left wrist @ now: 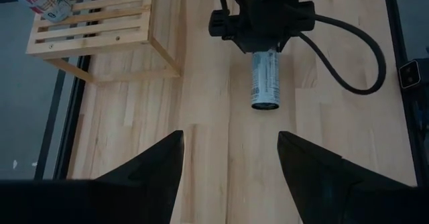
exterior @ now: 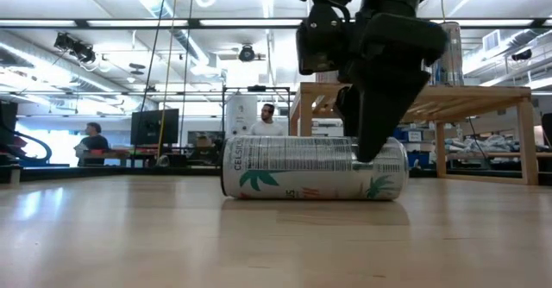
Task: Place canned beverage on shelf
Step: Put the white-pink soda can on the shelf aligned with the other white-pink soda can
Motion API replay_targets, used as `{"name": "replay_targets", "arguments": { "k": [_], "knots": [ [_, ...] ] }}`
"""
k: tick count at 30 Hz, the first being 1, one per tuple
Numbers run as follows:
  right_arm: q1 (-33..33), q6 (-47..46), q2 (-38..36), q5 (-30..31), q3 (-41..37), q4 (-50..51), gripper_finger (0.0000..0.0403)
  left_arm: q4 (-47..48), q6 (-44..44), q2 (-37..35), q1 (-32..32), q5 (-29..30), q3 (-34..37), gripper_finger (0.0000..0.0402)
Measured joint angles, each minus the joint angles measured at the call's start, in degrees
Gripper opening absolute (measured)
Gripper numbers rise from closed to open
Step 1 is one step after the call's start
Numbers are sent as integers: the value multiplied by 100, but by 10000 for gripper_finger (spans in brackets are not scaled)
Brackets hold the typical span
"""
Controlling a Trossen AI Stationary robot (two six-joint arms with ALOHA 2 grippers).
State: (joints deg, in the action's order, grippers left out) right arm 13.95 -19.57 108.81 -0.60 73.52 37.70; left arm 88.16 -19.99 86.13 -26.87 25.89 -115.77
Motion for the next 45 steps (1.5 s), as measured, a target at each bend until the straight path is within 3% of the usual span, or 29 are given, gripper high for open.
{"name": "replay_targets", "arguments": {
  "k": [15,24,45],
  "knots": [
    [-265,370,-8,-40,0,-1512,364,-2,9,0,0,2,0,243],
    [-275,830,39,460,0,-2114,364,-2,-37,0,2,0,0,243],
    [-297,1170,652,352,-2,-2281,364,-5,-35,7,2,0,4,243]
  ]
}}
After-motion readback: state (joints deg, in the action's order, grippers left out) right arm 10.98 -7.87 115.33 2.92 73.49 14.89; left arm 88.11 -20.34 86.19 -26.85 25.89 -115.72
